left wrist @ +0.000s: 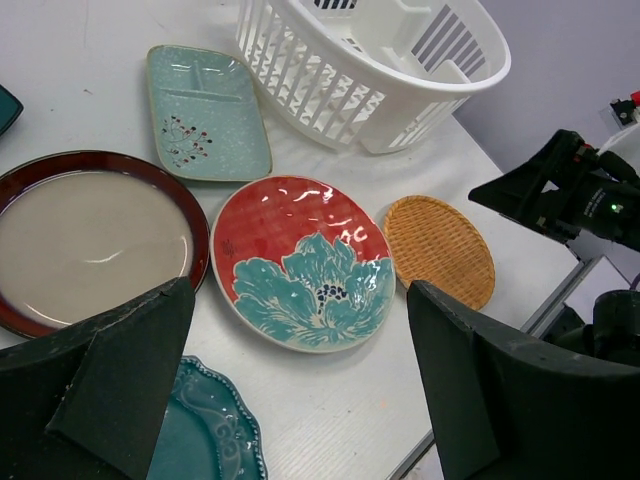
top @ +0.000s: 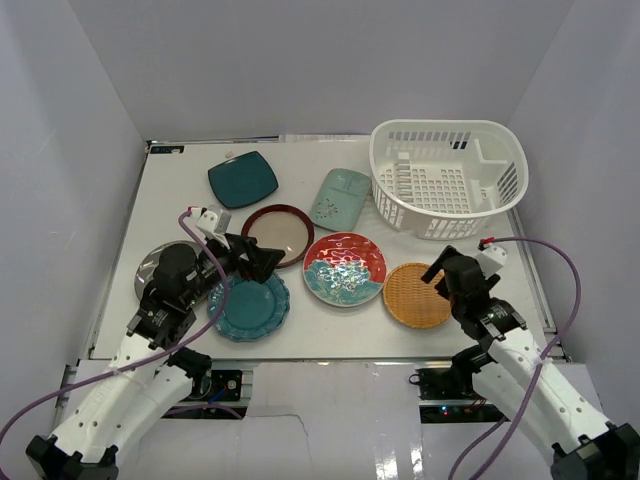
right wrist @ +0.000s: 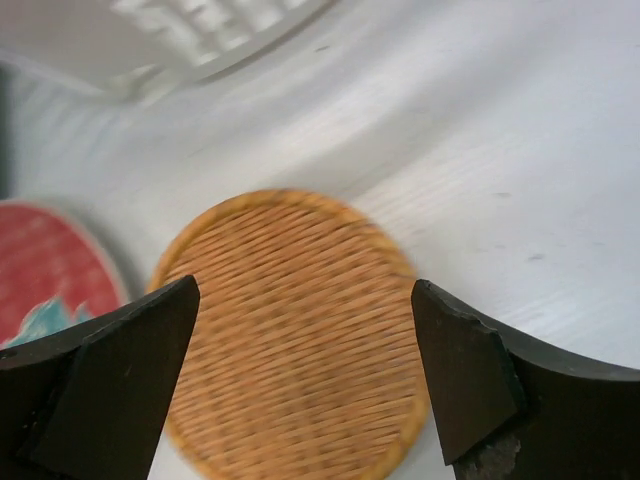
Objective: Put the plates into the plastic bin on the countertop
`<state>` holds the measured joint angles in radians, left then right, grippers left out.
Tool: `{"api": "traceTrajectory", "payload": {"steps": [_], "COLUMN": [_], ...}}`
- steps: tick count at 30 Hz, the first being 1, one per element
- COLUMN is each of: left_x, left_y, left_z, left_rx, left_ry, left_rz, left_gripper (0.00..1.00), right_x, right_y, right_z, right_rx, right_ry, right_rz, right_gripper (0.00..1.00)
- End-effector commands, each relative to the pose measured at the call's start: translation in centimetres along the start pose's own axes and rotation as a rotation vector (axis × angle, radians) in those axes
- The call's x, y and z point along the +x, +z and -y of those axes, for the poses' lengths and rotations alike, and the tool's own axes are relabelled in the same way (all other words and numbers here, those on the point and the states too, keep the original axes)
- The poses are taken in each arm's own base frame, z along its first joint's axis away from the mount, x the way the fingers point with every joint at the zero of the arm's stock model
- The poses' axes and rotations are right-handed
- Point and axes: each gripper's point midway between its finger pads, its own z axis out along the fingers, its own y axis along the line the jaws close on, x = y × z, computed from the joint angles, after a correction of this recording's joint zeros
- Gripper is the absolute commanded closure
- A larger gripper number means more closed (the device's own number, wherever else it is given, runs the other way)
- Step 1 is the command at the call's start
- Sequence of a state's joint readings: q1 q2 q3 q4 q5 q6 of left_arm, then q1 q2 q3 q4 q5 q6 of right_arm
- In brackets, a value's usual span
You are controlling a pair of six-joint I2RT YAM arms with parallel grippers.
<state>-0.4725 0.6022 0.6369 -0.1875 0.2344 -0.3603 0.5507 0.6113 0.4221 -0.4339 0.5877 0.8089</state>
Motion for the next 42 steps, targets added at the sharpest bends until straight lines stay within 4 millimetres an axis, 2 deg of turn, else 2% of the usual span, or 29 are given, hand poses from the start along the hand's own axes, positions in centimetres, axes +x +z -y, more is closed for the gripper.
{"api": "traceTrajectory", "payload": {"steps": [1,2,3,5,6,7,9,10,12,16,17,18,20,24,29,30,34,36,37,38,40,41,42], "left_x": [-0.9,-0.9,-0.9,-0.8,-0.8,-0.8,-0.7,-0.7,-0.8,-0.9,-0.8,-0.9,-1.0,-0.9,-0.8,-0.8,-0.8,-0.7,-0.7,-0.7,-0.7,-0.8,-0.8], "left_y": [-0.5,-0.6,-0.6,-0.8,-0.8,-0.8,-0.9,-1.0,-1.1,-1.4,-1.4,-1.5,-1.7,-1.6,-1.6,-1.7,-1.7,-1.7,-1.7,-1.7,-1.7,-1.7,-1.7], "left_z": [1.0,1.1,1.3,1.5,1.7,1.7,1.9,2.0,2.3,2.8,2.8,2.8,3.0,3.2,3.9,3.9,3.9,3.9,3.9,3.9,3.9,3.9,3.9], "left_rx": [0.03,0.031,0.038,0.042,0.048,0.047,0.052,0.052,0.062,0.081,0.079,0.079,0.085,0.094,0.127,0.129,0.13,0.129,0.13,0.131,0.131,0.131,0.131], "left_ry": [0.007,0.007,0.01,0.012,0.015,0.016,0.02,0.02,0.025,0.033,0.034,0.035,0.038,0.038,0.037,0.039,0.038,0.038,0.036,0.036,0.036,0.035,0.035], "left_rz": [0.026,0.029,0.027,0.028,0.027,0.029,0.026,0.026,0.027,0.034,0.032,0.037,0.041,0.035,0.028,0.029,0.032,0.031,0.029,0.03,0.03,0.031,0.031], "left_gripper": [0.02,0.02,0.02,0.02,0.02,0.02,0.02,0.02,0.02,0.02,0.02,0.02,0.02,0.02,0.02,0.02,0.02,0.02,0.02,0.02,0.02,0.02,0.02], "right_x": [-2.4,-2.4,-2.5,-1.5,-1.7,-0.5,0.2,1.5,2.5,5.6,7.0,7.3,8.6,8.7,8.8,8.7,7.4,5.9,5.3,3.9,2.3,0.4,-0.4], "right_y": [0.3,0.5,0.9,1.6,1.8,2.3,2.5,2.5,2.6,2.7,2.7,2.8,2.9,3.0,2.8,2.8,2.6,2.2,1.9,1.7,1.0,0.4,-0.1], "right_z": [5.6,6.3,7.9,7.7,8.2,7.4,7.9,7.5,7.3,6.6,6.9,6.4,6.9,7.5,8.4,8.3,8.7,8.6,8.3,7.6,7.7,7.1,6.7], "right_rx": [0.24,0.267,0.332,0.279,0.27,0.19,0.168,0.129,0.112,0.06,0.062,0.037,0.049,0.077,0.12,0.117,0.143,0.148,0.138,0.109,0.121,0.105,0.081], "right_ry": [-0.076,-0.077,-0.053,-0.02,0.028,0.059,0.117,0.131,0.162,0.251,0.269,0.299,0.329,0.354,0.357,0.358,0.343,0.315,0.309,0.301,0.266,0.258,0.248], "right_rz": [0.017,0.003,-0.013,-0.071,-0.066,-0.11,-0.134,-0.186,-0.228,-0.322,-0.357,-0.358,-0.375,-0.334,-0.318,-0.313,-0.27,-0.23,-0.223,-0.191,-0.144,-0.099,-0.076], "right_gripper": [0.05,0.02,0.04,0.05,0.04,0.04,0.02,0.01,0.0,0.1,0.12,0.16,0.21,0.4,0.53,0.62,0.81,0.9,0.92,0.92,0.92,0.92,0.92]}}
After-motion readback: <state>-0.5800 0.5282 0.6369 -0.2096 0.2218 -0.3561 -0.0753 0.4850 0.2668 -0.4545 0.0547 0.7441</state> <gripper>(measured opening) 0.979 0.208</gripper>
